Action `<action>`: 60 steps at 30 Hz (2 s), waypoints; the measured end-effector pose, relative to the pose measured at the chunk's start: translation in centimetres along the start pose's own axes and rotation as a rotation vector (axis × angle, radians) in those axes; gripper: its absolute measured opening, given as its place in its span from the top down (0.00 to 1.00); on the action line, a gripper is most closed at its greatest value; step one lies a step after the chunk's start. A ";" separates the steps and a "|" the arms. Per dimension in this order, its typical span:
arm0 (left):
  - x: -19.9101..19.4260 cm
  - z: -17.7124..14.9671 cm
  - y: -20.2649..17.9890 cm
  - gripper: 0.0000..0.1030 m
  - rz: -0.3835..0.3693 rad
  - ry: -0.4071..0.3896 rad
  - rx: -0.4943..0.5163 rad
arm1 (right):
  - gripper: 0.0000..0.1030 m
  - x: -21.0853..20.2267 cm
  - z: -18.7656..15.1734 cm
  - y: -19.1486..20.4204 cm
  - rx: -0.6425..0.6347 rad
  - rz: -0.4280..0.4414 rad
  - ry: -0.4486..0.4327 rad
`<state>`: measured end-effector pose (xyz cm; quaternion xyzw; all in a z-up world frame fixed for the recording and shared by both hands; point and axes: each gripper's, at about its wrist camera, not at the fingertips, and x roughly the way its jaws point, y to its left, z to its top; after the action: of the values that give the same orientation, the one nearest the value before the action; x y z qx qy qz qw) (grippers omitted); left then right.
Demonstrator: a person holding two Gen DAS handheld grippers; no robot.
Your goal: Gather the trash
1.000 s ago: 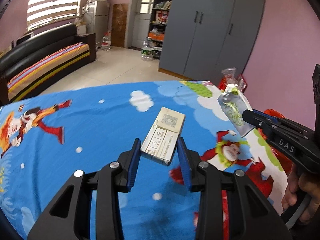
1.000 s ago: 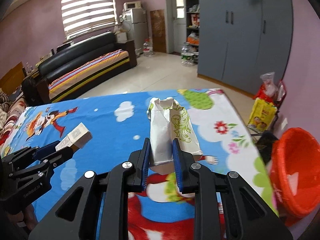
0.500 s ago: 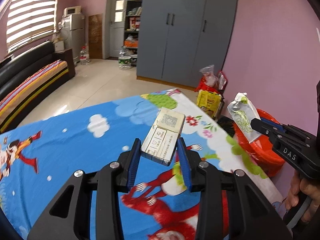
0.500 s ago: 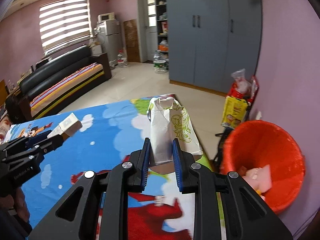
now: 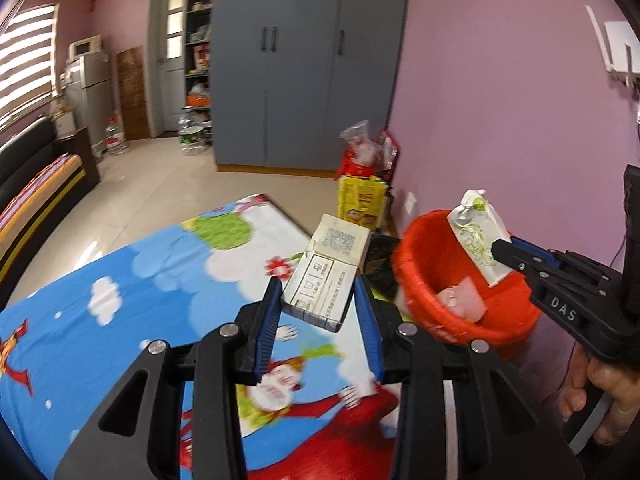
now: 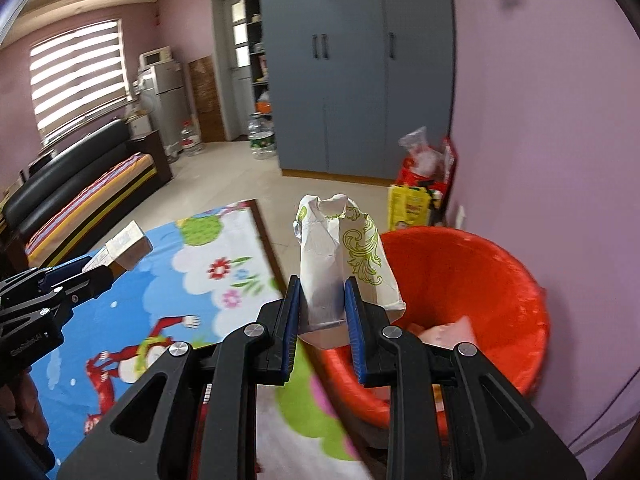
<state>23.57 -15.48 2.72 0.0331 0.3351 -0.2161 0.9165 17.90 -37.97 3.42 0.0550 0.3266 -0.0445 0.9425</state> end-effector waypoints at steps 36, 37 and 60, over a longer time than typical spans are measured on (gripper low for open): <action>10.0 5.9 -13.0 0.64 -0.281 0.053 0.070 | 0.76 0.8 0.7 -9.9 0.109 -0.188 -0.002; 10.1 5.9 -12.9 0.64 -0.279 0.054 0.068 | 0.76 0.8 0.7 -10.0 0.112 -0.190 0.000; 3.9 1.9 -8.7 0.21 -0.350 0.074 0.073 | 0.38 -4.0 -2.3 -7.4 0.143 -0.238 -0.015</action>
<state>23.72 -25.24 2.46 0.0157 0.3613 -0.3831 0.8500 12.53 -44.82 3.57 0.0823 0.3199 -0.1796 0.9266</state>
